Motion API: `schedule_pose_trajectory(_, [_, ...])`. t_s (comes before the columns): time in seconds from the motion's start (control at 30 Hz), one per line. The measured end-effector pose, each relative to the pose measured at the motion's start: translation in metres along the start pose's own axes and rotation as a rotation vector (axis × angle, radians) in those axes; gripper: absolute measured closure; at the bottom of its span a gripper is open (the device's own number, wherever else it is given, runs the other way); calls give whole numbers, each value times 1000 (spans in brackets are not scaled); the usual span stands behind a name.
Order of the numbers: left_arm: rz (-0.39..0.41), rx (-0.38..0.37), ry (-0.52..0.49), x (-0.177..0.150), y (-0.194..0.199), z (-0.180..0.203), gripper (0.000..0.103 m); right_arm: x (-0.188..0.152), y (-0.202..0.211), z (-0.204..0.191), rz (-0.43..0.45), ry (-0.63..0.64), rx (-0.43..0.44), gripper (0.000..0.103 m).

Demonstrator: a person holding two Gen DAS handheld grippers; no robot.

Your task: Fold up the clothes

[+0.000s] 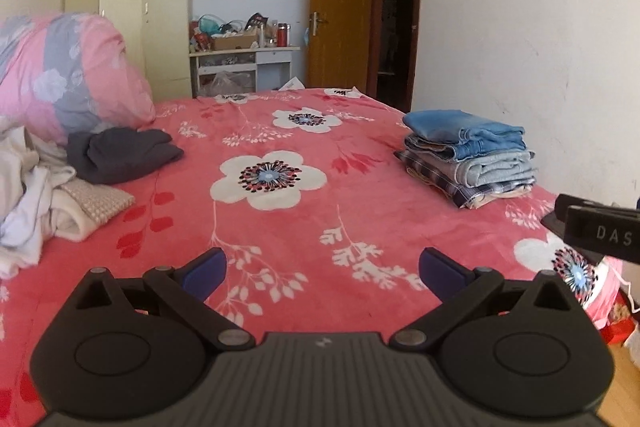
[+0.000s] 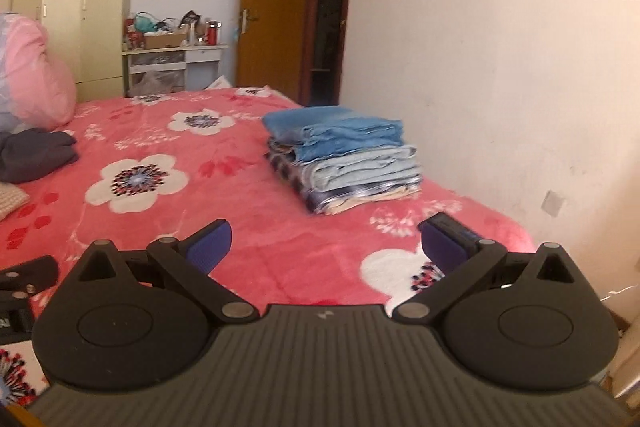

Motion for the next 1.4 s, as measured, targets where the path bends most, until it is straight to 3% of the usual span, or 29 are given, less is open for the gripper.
schedule_pose_trajectory(0.2, [7, 3, 11, -4, 3, -6, 0, -6, 1, -4, -2, -18, -21, 1])
schedule_pose_trajectory(0.63, [50, -15, 15, -5, 20, -7, 0, -13, 1, -7, -34, -50, 15, 1])
schedule_pose_trajectory(1.4, [-37, -13, 12, -26, 13, 16, 0, -17, 15, 7, -44, -22, 16, 1])
Point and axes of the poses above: each gripper's, at about its wrist camera, not at the fingertips, and y roughly against the way its jaws point, z to its right, x to its top, the point moved 4 cm from there along -y, roughly the way its jaws point, and after that the axes turned 6 degrees about y, right-handed, at the moved point
